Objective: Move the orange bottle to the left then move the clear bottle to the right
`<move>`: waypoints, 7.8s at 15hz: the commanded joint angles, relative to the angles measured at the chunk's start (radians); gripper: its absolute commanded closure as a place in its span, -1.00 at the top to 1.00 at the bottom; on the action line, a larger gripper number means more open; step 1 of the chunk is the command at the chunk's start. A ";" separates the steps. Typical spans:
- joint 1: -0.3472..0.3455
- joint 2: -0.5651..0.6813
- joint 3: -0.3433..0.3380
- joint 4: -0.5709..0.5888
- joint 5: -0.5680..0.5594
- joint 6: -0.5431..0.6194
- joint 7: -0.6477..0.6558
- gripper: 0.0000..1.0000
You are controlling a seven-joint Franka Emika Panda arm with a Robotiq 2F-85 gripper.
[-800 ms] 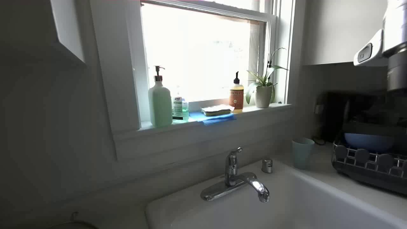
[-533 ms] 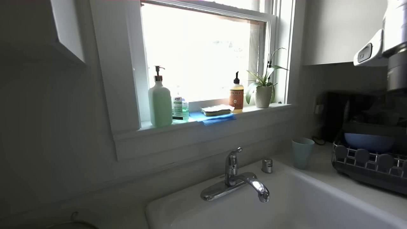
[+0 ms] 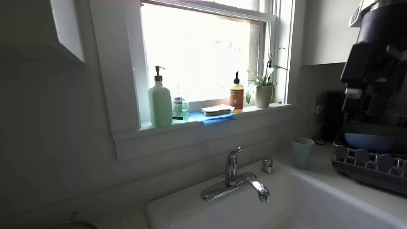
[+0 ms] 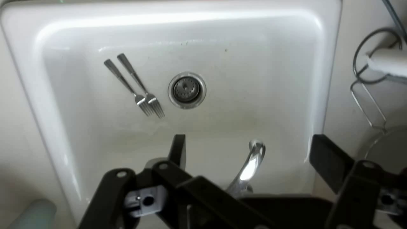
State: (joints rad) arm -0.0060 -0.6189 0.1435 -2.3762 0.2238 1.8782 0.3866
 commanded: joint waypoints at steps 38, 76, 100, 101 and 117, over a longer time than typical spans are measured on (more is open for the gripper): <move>-0.132 0.761 -0.158 1.008 -0.392 0.089 0.239 1.00; -0.125 1.251 -0.132 1.587 -0.372 0.052 0.179 -0.74; -0.066 1.260 -0.136 1.702 -0.390 0.048 0.134 -0.92; -0.062 1.260 -0.135 1.705 -0.389 0.047 0.132 -0.92; -0.022 1.328 -0.016 1.777 -0.316 0.059 0.114 -0.92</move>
State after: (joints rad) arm -0.0250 0.6673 0.1010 -0.6875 -0.1286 1.9350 0.5210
